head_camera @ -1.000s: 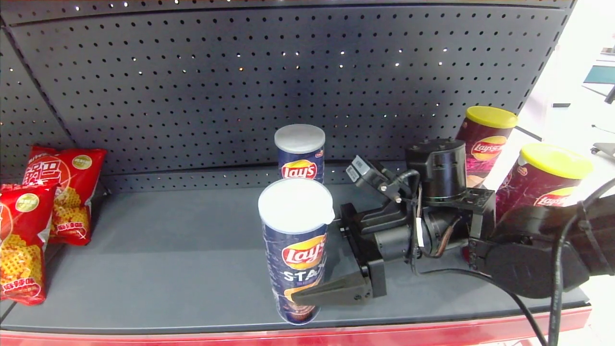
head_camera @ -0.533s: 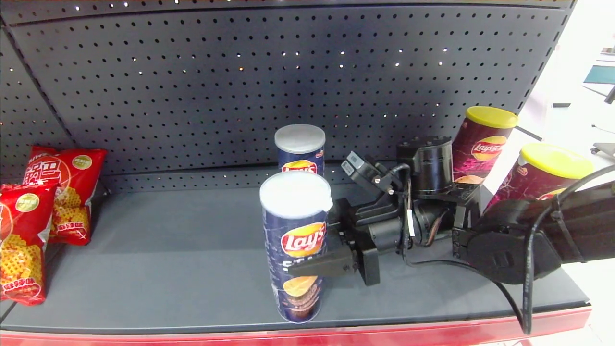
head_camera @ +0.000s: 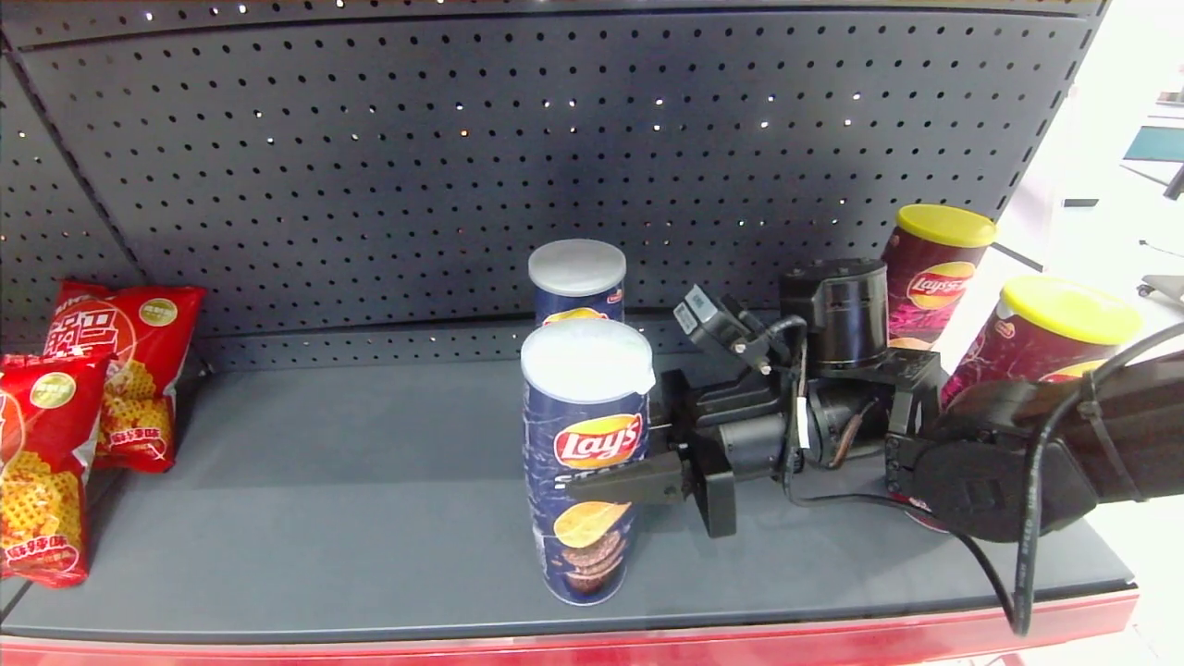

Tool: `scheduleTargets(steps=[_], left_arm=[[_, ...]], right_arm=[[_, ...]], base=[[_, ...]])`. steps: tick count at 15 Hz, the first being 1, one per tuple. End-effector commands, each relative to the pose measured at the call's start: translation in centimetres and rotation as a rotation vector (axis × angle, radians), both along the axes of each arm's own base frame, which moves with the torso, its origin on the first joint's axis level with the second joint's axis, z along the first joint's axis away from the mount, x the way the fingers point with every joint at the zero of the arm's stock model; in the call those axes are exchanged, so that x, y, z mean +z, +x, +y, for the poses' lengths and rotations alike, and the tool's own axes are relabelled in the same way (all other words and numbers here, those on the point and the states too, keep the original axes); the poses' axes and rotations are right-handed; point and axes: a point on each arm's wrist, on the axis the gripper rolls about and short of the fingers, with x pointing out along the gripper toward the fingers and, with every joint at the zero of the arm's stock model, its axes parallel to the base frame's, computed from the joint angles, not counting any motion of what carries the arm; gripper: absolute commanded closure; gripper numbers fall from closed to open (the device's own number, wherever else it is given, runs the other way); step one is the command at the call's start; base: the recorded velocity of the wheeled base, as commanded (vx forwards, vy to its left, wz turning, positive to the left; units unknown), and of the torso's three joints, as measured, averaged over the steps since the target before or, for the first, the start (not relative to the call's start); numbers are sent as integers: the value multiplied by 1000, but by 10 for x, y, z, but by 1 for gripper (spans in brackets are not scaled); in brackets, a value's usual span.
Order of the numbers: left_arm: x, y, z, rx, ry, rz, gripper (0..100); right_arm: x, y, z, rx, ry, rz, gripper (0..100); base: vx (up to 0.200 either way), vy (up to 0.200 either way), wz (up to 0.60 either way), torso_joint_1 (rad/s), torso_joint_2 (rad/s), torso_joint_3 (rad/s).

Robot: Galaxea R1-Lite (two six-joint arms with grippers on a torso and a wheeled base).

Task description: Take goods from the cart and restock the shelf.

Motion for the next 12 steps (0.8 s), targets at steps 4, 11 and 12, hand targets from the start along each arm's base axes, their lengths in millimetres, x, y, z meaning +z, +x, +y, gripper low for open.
scheduleTargets(steps=[4, 11, 12], left_arm=[[0, 0, 0, -1, 0, 1, 0], [0, 0, 0, 1, 0, 1, 0], [0, 0, 0, -1, 0, 1, 0]], right_arm=[[3, -7, -6, -73, -20, -17, 100], [-1, -18, -9, -123, -56, -9, 100], [-2, -20, -8, -117, -58, -7, 100]], base=[[0, 0, 0, 0, 0, 0], [0, 0, 0, 0, 0, 0], [0, 0, 0, 0, 0, 0]])
